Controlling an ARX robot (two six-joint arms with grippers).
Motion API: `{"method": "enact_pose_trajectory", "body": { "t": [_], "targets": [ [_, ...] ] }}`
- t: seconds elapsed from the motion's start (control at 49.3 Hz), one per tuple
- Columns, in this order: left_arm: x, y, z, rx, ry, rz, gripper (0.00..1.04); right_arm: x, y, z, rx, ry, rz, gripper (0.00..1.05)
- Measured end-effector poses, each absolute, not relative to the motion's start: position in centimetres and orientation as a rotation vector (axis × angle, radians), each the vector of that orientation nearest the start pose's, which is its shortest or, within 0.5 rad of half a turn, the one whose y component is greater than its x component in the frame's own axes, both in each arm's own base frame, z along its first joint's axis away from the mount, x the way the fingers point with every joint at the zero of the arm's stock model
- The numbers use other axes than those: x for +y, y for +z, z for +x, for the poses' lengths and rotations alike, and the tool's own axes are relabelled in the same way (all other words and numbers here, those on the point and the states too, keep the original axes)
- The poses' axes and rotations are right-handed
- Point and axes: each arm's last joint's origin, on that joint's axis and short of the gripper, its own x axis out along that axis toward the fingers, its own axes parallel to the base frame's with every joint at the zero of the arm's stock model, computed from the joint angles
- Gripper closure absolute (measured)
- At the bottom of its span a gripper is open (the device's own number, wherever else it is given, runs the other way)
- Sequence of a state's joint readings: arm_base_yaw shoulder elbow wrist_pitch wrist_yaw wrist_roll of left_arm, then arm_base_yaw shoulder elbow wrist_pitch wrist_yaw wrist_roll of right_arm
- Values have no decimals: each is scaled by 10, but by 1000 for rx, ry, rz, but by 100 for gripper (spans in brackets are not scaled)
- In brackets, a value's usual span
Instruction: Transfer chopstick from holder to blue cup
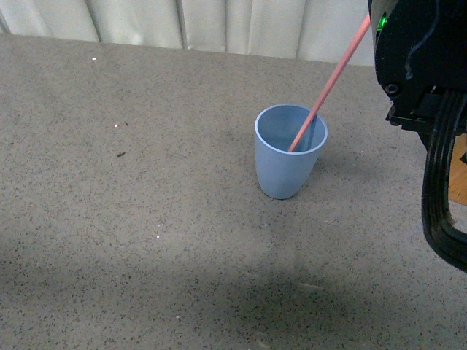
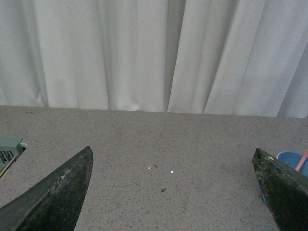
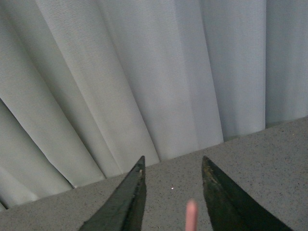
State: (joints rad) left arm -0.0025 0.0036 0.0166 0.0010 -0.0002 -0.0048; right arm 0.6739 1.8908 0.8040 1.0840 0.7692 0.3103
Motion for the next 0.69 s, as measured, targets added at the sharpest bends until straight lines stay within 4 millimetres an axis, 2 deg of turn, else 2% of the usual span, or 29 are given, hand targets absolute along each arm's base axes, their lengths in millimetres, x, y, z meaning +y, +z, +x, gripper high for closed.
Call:
{"method": "enact_pose_trajectory", "body": {
  "t": [0.284, 0.304, 0.406, 0.447, 0.528, 0.69],
  "targets": [
    [0, 169, 97, -14, -2, -5, 7, 201, 170, 291, -57, -167, 287, 9],
    [0, 169, 97, -14, -2, -5, 7, 199, 171, 290, -64, -174, 286, 8],
    [0, 169, 97, -14, -2, -5, 7, 186, 174, 284, -83, -196, 269, 10],
    [0, 169, 97, -14, -3, -5, 7, 176, 172, 279, -33, -121, 181, 17],
    [0, 169, 97, -14, -2, -5, 7, 143, 168, 258, -12, 2, 75, 33],
    [0, 169, 97, -14, -2, -5, 7, 80, 162, 210, 22, 17, 15, 56]
  ]
}}
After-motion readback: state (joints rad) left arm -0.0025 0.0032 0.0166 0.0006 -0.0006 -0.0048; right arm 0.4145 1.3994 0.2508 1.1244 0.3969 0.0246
